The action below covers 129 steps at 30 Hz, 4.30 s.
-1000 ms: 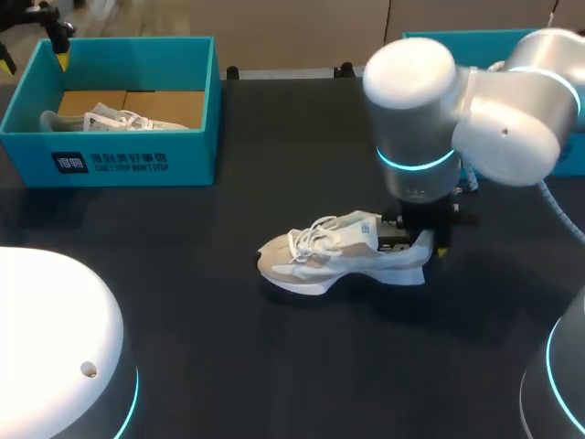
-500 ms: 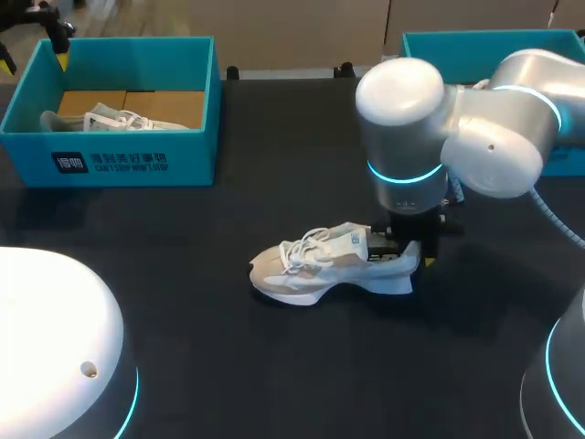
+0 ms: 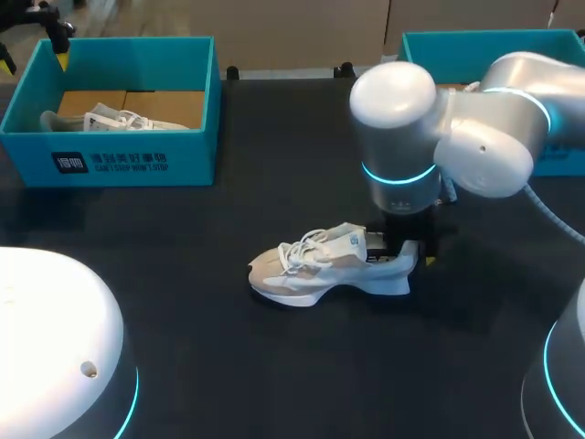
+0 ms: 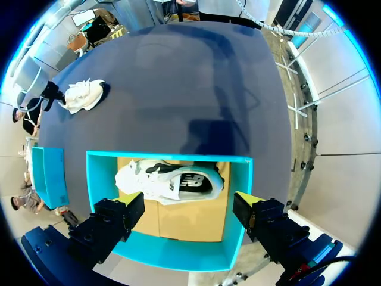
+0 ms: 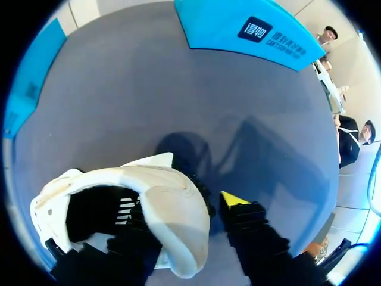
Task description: Take the shoe out of the shoebox, open the shoe tongue, remove and reinsert the insole, then place the shoe into the shoebox
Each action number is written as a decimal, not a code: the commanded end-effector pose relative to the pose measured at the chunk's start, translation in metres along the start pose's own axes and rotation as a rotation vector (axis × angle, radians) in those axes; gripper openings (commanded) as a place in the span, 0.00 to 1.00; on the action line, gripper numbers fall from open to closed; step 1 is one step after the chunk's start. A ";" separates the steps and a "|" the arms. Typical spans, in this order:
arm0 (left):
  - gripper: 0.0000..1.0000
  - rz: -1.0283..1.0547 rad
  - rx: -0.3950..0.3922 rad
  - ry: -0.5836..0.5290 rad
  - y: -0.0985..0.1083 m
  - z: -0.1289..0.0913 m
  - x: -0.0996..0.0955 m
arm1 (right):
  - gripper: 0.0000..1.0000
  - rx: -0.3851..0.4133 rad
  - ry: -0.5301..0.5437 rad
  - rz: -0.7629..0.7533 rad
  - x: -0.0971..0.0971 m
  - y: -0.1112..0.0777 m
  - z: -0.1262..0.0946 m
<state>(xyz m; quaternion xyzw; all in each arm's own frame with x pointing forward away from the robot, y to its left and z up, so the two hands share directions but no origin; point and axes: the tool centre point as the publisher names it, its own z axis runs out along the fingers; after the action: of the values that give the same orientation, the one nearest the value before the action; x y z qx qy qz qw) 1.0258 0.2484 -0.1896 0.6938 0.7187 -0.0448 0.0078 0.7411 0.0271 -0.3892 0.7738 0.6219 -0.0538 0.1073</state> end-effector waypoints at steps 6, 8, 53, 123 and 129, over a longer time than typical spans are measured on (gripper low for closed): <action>1.00 0.001 0.001 0.003 0.000 0.000 0.000 | 1.00 -0.016 0.020 -0.051 0.000 -0.006 -0.034; 1.00 0.001 0.001 0.003 0.000 0.000 0.000 | 1.00 -0.025 0.048 -0.082 0.001 -0.008 -0.049; 1.00 0.001 0.001 0.003 0.000 0.000 0.000 | 1.00 -0.249 0.258 -0.884 -0.020 -0.019 -0.195; 1.00 0.001 0.001 0.003 0.000 0.000 0.000 | 1.00 -0.580 0.556 -1.885 -0.052 0.014 -0.149; 1.00 0.001 0.001 0.003 0.000 0.000 0.000 | 1.00 -0.637 0.627 -1.781 -0.067 0.026 -0.133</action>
<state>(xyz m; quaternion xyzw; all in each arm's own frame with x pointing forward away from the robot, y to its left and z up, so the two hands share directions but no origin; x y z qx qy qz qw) 1.0258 0.2484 -0.1896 0.6938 0.7187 -0.0447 0.0077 0.7467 0.0010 -0.2323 -0.0688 0.9703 0.2255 0.0546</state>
